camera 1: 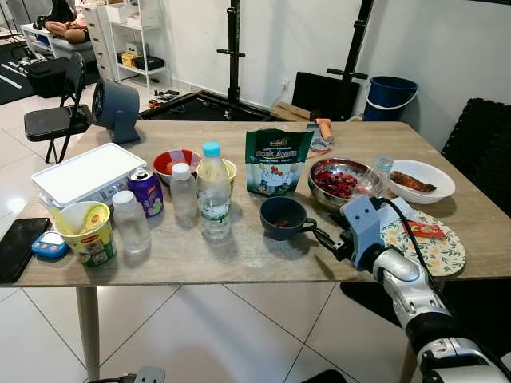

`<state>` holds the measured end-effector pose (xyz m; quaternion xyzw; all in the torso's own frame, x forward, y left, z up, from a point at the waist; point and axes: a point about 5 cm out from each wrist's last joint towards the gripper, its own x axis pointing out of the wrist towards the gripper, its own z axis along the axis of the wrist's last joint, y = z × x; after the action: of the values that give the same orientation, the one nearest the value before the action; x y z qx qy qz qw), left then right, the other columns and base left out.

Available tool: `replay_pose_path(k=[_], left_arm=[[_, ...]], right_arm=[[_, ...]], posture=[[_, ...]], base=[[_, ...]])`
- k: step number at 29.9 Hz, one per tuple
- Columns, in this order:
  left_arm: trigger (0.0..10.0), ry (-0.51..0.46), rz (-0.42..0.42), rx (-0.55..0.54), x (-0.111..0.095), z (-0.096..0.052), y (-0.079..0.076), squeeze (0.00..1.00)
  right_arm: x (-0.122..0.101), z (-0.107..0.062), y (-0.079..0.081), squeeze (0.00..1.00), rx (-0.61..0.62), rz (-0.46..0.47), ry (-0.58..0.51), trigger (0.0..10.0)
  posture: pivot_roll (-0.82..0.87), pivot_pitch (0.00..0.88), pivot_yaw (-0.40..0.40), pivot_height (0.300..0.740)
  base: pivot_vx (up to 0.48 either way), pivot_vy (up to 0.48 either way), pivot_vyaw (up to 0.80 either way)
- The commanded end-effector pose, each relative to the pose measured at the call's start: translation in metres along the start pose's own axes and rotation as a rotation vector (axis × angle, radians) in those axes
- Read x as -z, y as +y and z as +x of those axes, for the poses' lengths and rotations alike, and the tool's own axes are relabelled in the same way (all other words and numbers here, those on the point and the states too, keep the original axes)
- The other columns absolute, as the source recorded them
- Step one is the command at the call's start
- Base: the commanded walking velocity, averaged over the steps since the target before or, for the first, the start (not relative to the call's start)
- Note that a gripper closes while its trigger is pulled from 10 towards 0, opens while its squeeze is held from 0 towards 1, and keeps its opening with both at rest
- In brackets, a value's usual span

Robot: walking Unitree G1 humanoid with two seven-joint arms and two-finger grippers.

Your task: Restocking fridge

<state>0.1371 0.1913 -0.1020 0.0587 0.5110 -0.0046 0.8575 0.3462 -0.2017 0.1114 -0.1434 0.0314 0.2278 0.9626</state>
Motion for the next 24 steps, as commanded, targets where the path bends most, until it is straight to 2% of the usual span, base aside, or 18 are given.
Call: replay_pose_path(k=[1, 12, 24], left_arm=[[10.0, 0.022, 0.022, -0.014, 0.007, -0.002, 0.008, 0.00], [10.0, 0.032, 0.018, -0.017, 0.013, -0.003, 0.009, 0.00], [10.0, 0.051, 0.019, -0.023, 0.022, -0.005, 0.012, 0.00]], right_arm=[[0.001, 0.002, 0.002, 0.00, -0.004, -0.004, 0.004, 10.0], [-0.005, 0.013, 0.009, 0.00, -0.036, -0.037, 0.008, 10.0], [-0.004, 0.013, 0.008, 0.00, -0.087, -0.102, 0.035, 10.0]], posture=[[-0.04, 0.021, -0.008, 0.740], [-0.02, 0.046, -0.008, 0.740], [-0.02, 0.062, -0.009, 0.740]], base=[[0.000, 0.000, 0.00], [0.000, 0.000, 0.00], [0.000, 0.000, 0.00]])
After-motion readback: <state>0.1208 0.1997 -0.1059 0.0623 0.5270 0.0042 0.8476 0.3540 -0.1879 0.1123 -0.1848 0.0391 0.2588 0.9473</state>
